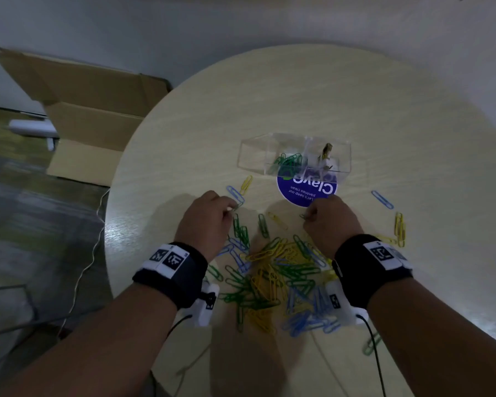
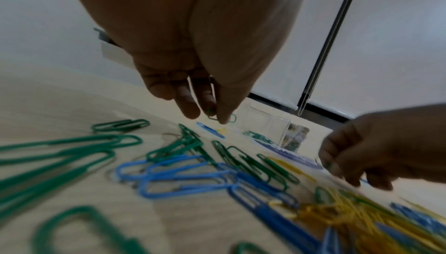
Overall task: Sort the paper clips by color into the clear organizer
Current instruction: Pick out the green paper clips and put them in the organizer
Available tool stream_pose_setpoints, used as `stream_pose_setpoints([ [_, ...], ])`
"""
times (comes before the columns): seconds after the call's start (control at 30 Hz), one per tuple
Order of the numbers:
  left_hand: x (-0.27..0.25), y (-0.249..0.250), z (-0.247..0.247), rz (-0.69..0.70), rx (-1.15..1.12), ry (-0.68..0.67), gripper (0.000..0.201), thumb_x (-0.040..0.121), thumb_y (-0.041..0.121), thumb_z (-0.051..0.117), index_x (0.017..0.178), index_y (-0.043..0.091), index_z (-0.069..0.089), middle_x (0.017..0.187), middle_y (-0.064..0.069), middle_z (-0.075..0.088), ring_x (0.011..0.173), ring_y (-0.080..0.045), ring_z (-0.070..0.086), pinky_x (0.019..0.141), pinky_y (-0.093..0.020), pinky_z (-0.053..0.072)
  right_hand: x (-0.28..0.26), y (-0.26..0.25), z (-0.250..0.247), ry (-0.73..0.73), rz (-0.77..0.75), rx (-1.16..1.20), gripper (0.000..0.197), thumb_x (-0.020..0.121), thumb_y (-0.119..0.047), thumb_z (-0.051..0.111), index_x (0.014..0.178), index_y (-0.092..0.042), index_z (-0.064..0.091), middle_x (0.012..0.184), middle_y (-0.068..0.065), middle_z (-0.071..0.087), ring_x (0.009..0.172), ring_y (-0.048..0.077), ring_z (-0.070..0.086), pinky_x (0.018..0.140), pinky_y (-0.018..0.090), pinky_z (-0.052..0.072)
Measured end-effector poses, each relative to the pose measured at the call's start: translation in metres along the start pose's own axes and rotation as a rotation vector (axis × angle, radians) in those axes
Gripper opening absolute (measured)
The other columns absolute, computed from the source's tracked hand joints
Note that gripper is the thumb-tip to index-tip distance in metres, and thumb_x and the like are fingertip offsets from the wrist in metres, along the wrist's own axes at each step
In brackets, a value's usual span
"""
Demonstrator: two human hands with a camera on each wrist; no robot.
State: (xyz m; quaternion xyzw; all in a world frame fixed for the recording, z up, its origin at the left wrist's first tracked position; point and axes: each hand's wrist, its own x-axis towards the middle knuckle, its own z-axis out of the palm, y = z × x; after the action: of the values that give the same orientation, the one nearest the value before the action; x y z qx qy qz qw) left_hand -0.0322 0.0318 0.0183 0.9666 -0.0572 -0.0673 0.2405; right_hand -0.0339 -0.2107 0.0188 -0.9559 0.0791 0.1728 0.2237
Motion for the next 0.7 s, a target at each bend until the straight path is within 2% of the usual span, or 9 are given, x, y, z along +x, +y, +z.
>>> stream_pose_setpoints([
  [0.07,-0.006,-0.001,0.002,-0.028,0.000,0.012,0.013,0.091,0.027,0.061,0.096,0.020,0.070,0.088,-0.003,0.060,0.087,-0.024,0.059,0.077,-0.034,0.048,-0.005,-0.012,0.003,0.025,-0.107,0.139,0.009,0.077,-0.013,0.063,0.084,-0.019,0.064,0.096,0.008,0.060,0.087,0.028,0.059,0.075,0.030,0.044],
  [0.17,-0.009,0.002,0.009,-0.102,0.032,-0.036,0.016,0.089,0.034,0.063,0.091,0.021,0.071,0.089,-0.002,0.068,0.087,-0.024,0.063,0.075,-0.032,0.047,-0.009,-0.028,0.016,-0.052,-0.205,0.230,0.009,0.078,-0.010,0.061,0.085,-0.017,0.061,0.089,0.004,0.066,0.083,0.024,0.060,0.072,0.030,0.047],
  [0.23,-0.009,0.007,0.013,-0.127,0.059,-0.046,0.016,0.088,0.033,0.063,0.093,0.020,0.070,0.092,-0.003,0.070,0.089,-0.025,0.064,0.076,-0.034,0.049,-0.007,-0.029,0.021,-0.064,-0.186,0.187,0.010,0.080,-0.010,0.059,0.087,-0.016,0.062,0.091,0.006,0.066,0.085,0.026,0.060,0.074,0.032,0.048],
  [0.37,-0.007,0.013,0.009,-0.152,0.021,-0.030,0.017,0.090,0.027,0.059,0.097,0.018,0.071,0.096,-0.005,0.071,0.091,-0.027,0.065,0.078,-0.037,0.052,-0.001,-0.017,0.012,0.078,-0.110,0.124,0.013,0.082,-0.012,0.059,0.094,-0.014,0.064,0.102,0.011,0.063,0.093,0.031,0.059,0.077,0.032,0.044],
  [0.43,-0.008,0.014,0.005,-0.151,0.020,-0.007,0.017,0.090,0.027,0.058,0.095,0.018,0.072,0.093,-0.004,0.072,0.089,-0.026,0.065,0.076,-0.037,0.052,-0.003,-0.020,0.008,0.124,-0.126,0.141,0.014,0.082,-0.013,0.060,0.096,-0.015,0.065,0.102,0.009,0.064,0.091,0.029,0.059,0.075,0.030,0.043],
  [0.57,-0.016,0.018,0.004,-0.152,0.049,0.024,0.017,0.088,0.031,0.059,0.093,0.022,0.072,0.090,-0.002,0.073,0.087,-0.025,0.066,0.072,-0.033,0.050,-0.005,-0.041,0.021,0.046,-0.138,0.167,0.013,0.081,-0.016,0.059,0.093,-0.017,0.065,0.097,0.008,0.067,0.091,0.027,0.061,0.078,0.035,0.051],
  [0.7,-0.017,0.021,0.010,-0.156,0.079,-0.021,0.024,0.088,0.038,0.060,0.096,0.018,0.071,0.094,-0.005,0.070,0.090,-0.028,0.064,0.075,-0.036,0.052,-0.005,-0.053,0.032,-0.074,-0.124,0.062,0.028,0.078,-0.023,0.066,0.104,-0.013,0.061,0.108,0.011,0.060,0.100,0.031,0.058,0.082,0.036,0.047],
])
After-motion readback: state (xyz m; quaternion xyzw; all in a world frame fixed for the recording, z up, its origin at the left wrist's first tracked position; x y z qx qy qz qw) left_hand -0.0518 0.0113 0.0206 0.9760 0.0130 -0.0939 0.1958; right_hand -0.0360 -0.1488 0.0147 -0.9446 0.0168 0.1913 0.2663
